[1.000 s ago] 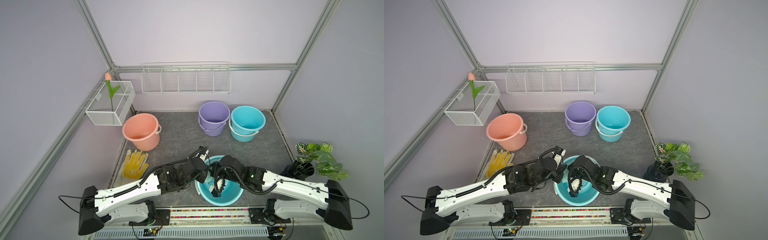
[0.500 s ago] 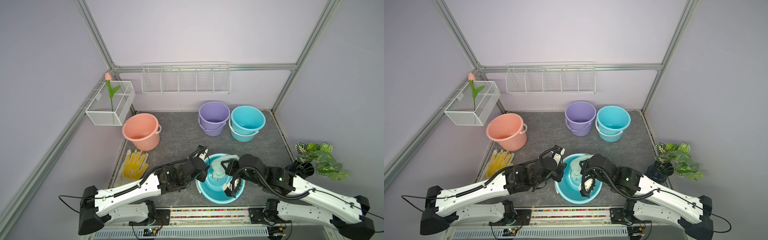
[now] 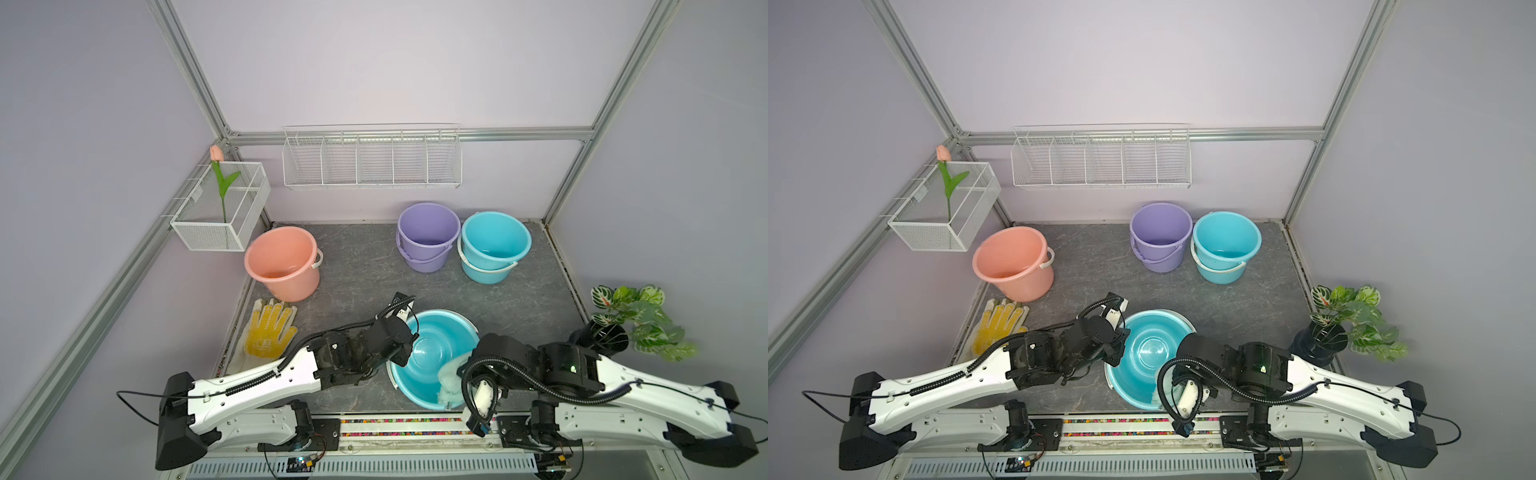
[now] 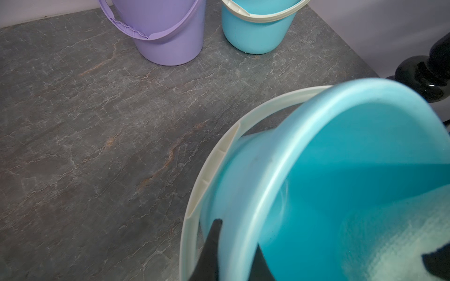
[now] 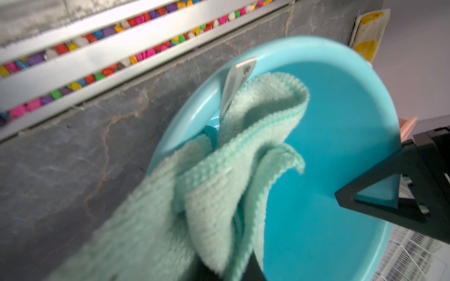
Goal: Wipe the inside of the bucket with a cloth
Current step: Wipe the dirt from the inside of the bucket.
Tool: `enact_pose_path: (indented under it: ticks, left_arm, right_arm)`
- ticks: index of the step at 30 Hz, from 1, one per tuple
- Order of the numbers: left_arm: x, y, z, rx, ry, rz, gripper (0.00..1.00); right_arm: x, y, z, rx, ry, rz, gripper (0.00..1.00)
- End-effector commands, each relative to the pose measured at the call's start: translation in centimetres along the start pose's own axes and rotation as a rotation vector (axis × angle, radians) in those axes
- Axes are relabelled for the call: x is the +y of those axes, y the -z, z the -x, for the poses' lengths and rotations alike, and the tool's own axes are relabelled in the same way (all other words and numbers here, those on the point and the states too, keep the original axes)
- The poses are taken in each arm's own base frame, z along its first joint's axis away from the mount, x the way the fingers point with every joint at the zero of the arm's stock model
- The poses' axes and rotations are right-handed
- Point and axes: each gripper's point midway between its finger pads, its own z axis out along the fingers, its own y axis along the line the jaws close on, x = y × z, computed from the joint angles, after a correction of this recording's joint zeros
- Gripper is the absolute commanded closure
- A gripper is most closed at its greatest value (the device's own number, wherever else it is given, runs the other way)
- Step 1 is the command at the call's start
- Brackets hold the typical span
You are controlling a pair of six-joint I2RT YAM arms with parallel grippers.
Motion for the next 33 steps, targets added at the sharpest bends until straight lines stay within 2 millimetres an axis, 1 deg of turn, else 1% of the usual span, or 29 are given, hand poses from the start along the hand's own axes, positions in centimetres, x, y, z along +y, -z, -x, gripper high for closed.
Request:
enact_pose_path:
  ticks: [1,4,6,9,13,16,19,22,26,29,33]
  left_arm:
    - [0.0,1.1,2.2,-0.088,0.063,-0.007,1.0]
    - [0.0,1.1,2.3,-0.089,0.063,-0.007,1.0]
    - [0.0,1.1,2.4,-0.09,0.064,-0.006,1.0]
    - [0.0,1.1,2.4,-0.091,0.067,-0.005,1.0]
    - [0.0,1.1,2.2,-0.088,0.073,-0.005,1.0]
    - [0.0,1.0,2.1,-0.084,0.079,-0.008,1.0]
    - [0.0,0.9,1.9,-0.078,0.077,-0.006,1.0]
    - [0.0,0.8,1.8,-0.071,0.076,-0.007,1.0]
    - [-0.1,0.7,1.7,-0.067,0.079,-0.008,1.0]
    - [-0.1,0.8,1.7,-0.07,0.08,-0.011,1.0]
    - [-0.1,0.8,1.7,-0.07,0.082,-0.013,1.0]
  right_arm:
    - [0.4,-0.7,4.1,-0.21,-0.166,0.049,0.93]
    - [-1.5,-2.2,6.0,-0.302,-0.231,-0.015,0.93]
    - [-2.8,-3.3,6.8,-0.338,-0.267,-0.045,0.93]
    - [-5.5,-5.2,7.1,-0.341,-0.329,-0.12,0.94]
    - [-9.4,-7.3,6.1,-0.287,-0.412,-0.255,0.93]
    - [-11.2,-8.4,5.0,-0.226,-0.42,-0.338,0.93]
    - [-12.4,-9.0,3.1,-0.149,-0.427,-0.406,0.93]
    - [-13.0,-8.8,1.2,-0.097,-0.438,-0.445,0.93]
    - [-13.2,-7.7,-1.2,-0.04,-0.426,-0.472,0.93]
    - [-12.8,-6.6,-3.2,0.016,-0.418,-0.473,0.93]
    - [-11.7,-5.0,-5.8,0.104,-0.414,-0.462,0.93]
